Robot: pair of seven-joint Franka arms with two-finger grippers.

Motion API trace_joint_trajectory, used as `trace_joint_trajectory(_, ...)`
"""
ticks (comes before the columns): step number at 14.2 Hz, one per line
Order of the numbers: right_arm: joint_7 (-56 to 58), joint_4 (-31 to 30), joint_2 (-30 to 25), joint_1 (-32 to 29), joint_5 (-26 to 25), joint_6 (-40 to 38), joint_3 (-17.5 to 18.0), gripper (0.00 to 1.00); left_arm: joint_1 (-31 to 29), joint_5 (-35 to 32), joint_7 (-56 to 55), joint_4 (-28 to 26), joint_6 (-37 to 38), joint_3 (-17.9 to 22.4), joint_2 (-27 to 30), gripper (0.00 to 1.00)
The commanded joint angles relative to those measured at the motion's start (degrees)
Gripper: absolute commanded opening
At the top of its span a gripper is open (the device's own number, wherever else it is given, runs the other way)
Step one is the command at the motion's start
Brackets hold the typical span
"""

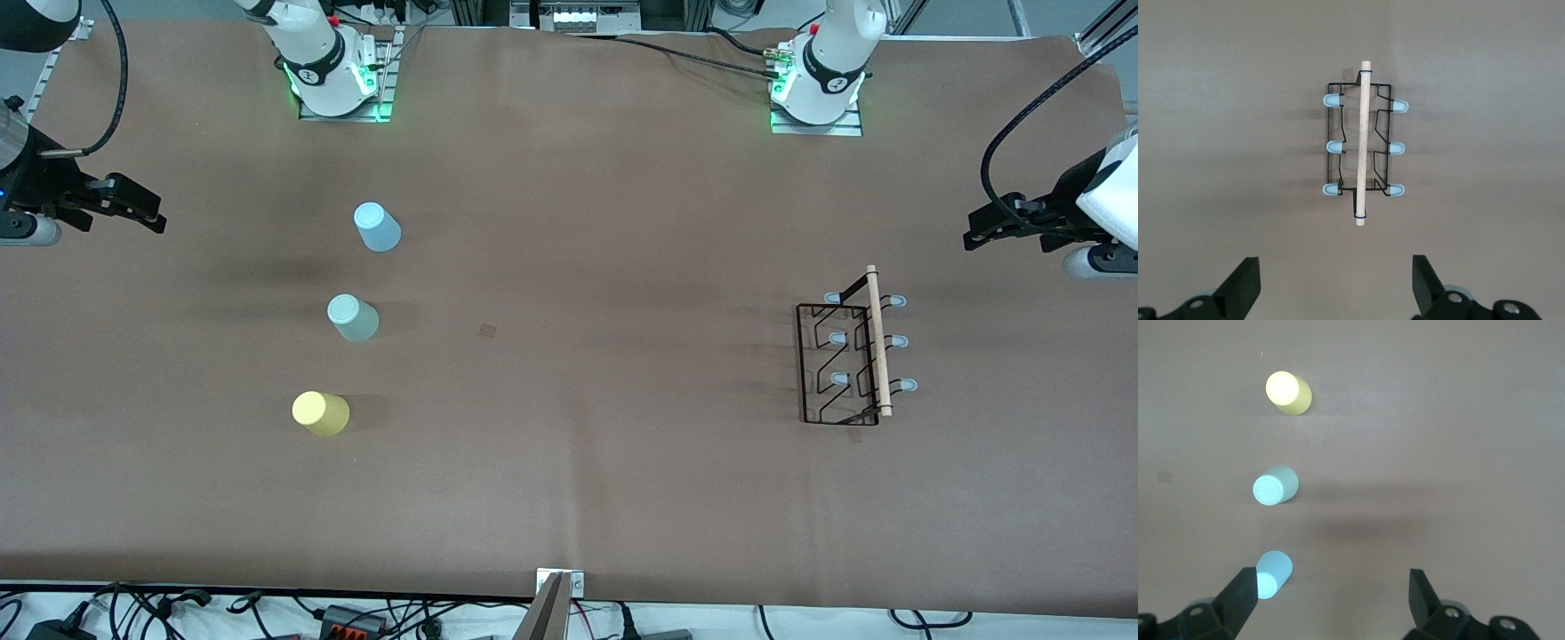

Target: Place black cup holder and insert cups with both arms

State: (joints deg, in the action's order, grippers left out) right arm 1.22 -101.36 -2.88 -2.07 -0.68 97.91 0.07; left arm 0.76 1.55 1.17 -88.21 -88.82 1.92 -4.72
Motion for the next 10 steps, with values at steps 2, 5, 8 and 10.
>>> trace_joint_trajectory(2,1.1,-0.5,-1.2,-0.3,0.2,-0.7,0.4,1.00,-0.8,1.2,0.6,1.5,1.1,-0.4,-0.6,1.00)
trace_joint_trajectory(5,1.1,-0.4,-0.8,-0.3,0.3,-0.4,0.4,1.00,-0.8,1.2,0.4,1.5,1.0,-0.4,-0.6,1.00)
trace_joint_trajectory(8,1.1,-0.3,-0.8,-0.3,0.3,-0.2,0.4,1.00,-0.7,1.4,0.4,1.6,0.5,-0.5,-0.6,1.00)
trace_joint_trajectory(10,1.1,-0.4,-0.8,-0.3,0.3,-0.2,0.4,1.00,-0.8,2.9,1.4,1.5,-0.8,-0.4,-1.5,1.00)
